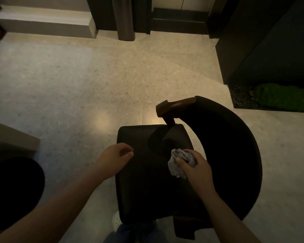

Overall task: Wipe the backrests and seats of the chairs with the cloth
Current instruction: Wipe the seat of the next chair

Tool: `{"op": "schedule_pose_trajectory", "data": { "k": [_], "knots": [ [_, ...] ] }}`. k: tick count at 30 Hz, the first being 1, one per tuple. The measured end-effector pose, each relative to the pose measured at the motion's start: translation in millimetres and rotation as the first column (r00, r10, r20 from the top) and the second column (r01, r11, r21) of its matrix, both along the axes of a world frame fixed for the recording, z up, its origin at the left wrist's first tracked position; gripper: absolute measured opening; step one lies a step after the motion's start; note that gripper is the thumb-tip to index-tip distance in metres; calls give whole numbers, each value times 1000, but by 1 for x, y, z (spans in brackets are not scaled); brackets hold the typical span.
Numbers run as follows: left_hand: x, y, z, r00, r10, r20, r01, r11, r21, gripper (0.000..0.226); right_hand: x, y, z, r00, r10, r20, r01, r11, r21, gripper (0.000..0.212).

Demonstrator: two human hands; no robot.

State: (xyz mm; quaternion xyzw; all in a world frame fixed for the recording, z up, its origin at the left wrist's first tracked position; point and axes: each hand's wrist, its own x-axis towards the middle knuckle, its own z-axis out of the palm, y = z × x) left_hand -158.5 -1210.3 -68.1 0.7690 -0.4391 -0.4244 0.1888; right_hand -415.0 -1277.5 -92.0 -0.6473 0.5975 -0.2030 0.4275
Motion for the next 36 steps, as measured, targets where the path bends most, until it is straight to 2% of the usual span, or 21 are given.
{"op": "schedule_pose_trajectory", "data": {
  "k": [5, 8, 11, 14, 20, 26, 30, 32, 36],
  "knots": [
    [-11, -22, -30, 997, -52, 52, 49, 997, 55, 21, -9, -24, -23, 999, -4, -38, 3, 1000, -11, 17],
    [-13, -35, -50, 991, -118, 66, 111, 989, 94, 22, -8, -37, -42, 998, -2, -68, 1, 1000, -7, 15],
    [-10, -48, -75, 981, -172, 91, 161, 980, 119, 23, -5, -49, -65, 989, 40, -140, -36, 999, 32, 25],
    [-3, -61, -106, 970, -219, 103, 202, 967, 152, 26, -1, -59, -94, 980, -3, -197, 18, 997, 73, 35],
    [14, -76, -175, 940, -313, 132, 280, 934, 222, 36, 8, -65, -162, 971, -51, -232, 87, 985, 147, 38],
    [26, -85, -243, 846, -478, 237, 413, 868, 276, 51, 19, -63, -225, 972, -60, -228, 108, 972, 206, 49],
    [30, -92, -287, 759, -562, 329, 478, 824, 305, 70, 26, -54, -266, 919, 7, -395, 71, 981, 182, 42],
    [34, -98, -305, 706, -589, 392, 500, 807, 313, 85, 30, -47, -284, 878, 31, -477, 49, 987, 153, 40],
    [42, -118, -332, 650, -612, 450, 529, 790, 310, 106, 35, -26, -304, 857, 40, -513, -41, 999, 8, 40]
  ]
}}
